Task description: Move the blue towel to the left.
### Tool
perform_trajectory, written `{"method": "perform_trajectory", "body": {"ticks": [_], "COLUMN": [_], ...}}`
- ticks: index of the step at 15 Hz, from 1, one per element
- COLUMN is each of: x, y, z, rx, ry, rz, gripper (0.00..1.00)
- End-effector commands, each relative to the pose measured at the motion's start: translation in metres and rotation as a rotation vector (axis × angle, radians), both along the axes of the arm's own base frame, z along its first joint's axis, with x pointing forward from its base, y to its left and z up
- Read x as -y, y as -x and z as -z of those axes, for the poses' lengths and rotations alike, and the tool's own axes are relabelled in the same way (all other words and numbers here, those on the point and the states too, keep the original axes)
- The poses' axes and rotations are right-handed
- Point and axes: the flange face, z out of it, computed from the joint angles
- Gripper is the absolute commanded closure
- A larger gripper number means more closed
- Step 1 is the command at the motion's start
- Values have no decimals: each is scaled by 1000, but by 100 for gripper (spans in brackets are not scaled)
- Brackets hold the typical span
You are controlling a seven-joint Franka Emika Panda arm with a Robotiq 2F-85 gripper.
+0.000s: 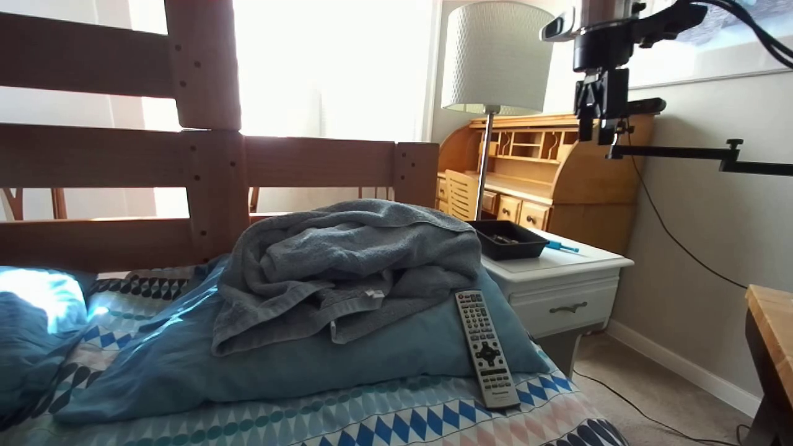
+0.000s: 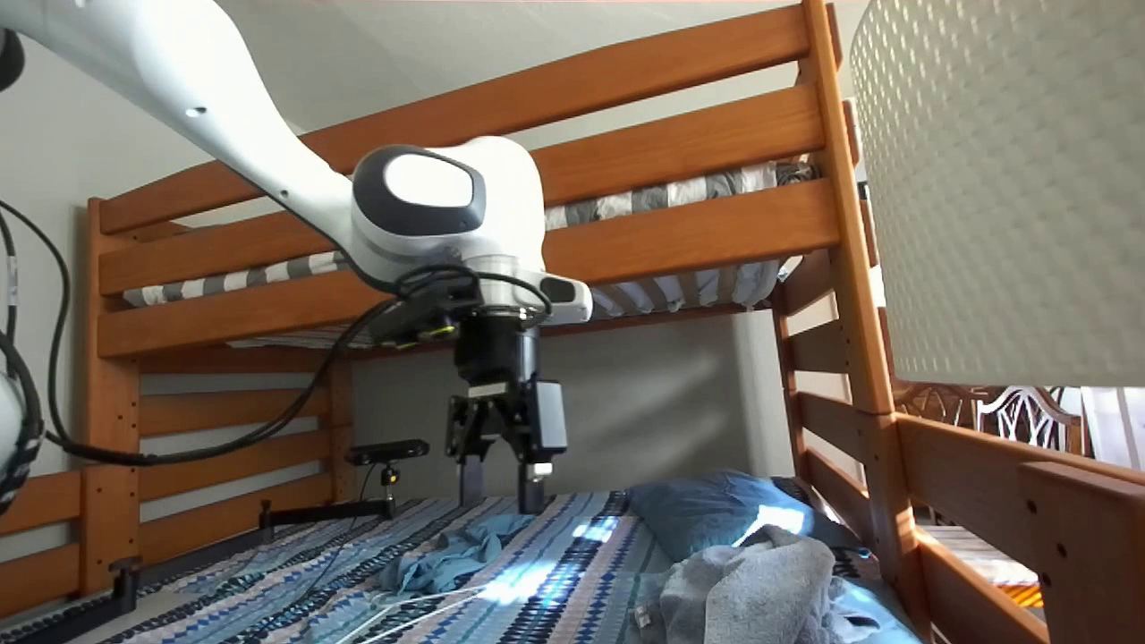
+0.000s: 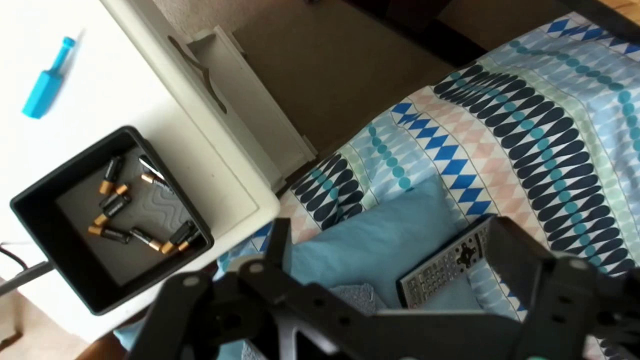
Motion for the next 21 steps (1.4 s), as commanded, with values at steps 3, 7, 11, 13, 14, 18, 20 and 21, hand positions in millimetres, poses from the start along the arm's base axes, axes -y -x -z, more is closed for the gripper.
{"method": "perform_trajectory", "body": {"ticks": [3,7,11,13,14,18,20,21], "x": [-7,-12,-14,-16,-16,-15,-16,-17], "y": [-62,-87,-106,-114,-118,-130,-136,-139], "z": [16,31,48,58,65,92,106,112], "rx": [55,145,228,243,250,261,264,272], "ry": [-22,-42,-62,-71,-70,-79,-81,-78], "rz": [-158,-164,-156,-153,-152,-146,-142,-143], "gripper": [0,0,0,0,0,0,0,0]}}
